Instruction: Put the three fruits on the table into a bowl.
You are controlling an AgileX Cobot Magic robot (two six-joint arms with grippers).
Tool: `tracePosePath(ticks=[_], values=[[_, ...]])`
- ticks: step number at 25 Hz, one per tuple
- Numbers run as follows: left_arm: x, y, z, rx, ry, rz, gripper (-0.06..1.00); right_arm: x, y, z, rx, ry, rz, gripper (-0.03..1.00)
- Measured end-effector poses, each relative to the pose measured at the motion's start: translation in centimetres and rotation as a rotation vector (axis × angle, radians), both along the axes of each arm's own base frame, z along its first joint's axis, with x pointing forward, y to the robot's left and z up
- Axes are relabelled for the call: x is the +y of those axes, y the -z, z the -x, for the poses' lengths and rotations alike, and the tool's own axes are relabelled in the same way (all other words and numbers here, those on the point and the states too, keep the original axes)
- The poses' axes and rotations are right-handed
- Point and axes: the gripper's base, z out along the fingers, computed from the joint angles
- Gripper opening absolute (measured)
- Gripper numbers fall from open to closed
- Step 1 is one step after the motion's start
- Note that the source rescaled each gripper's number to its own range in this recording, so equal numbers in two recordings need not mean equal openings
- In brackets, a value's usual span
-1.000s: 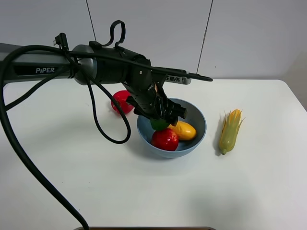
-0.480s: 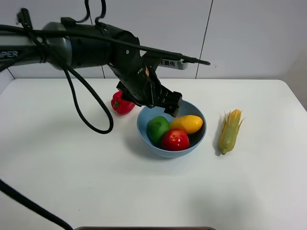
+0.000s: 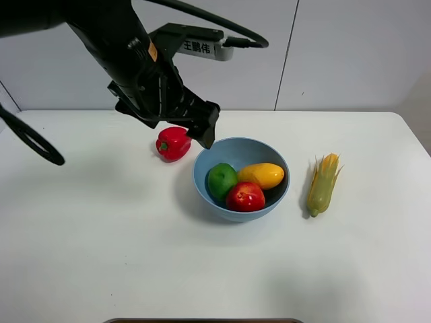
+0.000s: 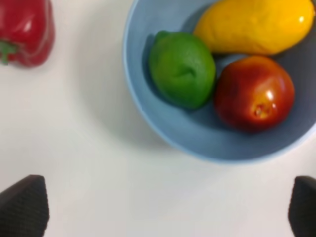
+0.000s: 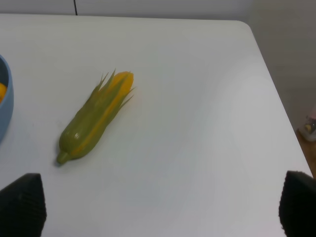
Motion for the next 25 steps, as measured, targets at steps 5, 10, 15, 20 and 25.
tracePosePath(ticks=[5,10,15,20,25], values=[[2.6,-2.8,1.8,-0.028,-0.006,-0.070,0.98,0.0,0.0,0.0,0.000,0.000,0.000,0.86],[4.8,-5.0,3.2,-0.065,-0.059,-0.093,0.98,0.0,0.0,0.0,0.000,0.000,0.000,0.86],[7.1,-6.1,5.0,-0.114,-0.077,-0.090,0.98,0.0,0.0,0.0,0.000,0.000,0.000,0.86],[10.6,-5.8,7.7,-0.129,-0.111,-0.092,0.98,0.0,0.0,0.0,0.000,0.000,0.000,0.86],[15.9,-4.3,10.4,-0.092,-0.245,-0.054,0.98,0.0,0.0,0.0,0.000,0.000,0.000,0.86]])
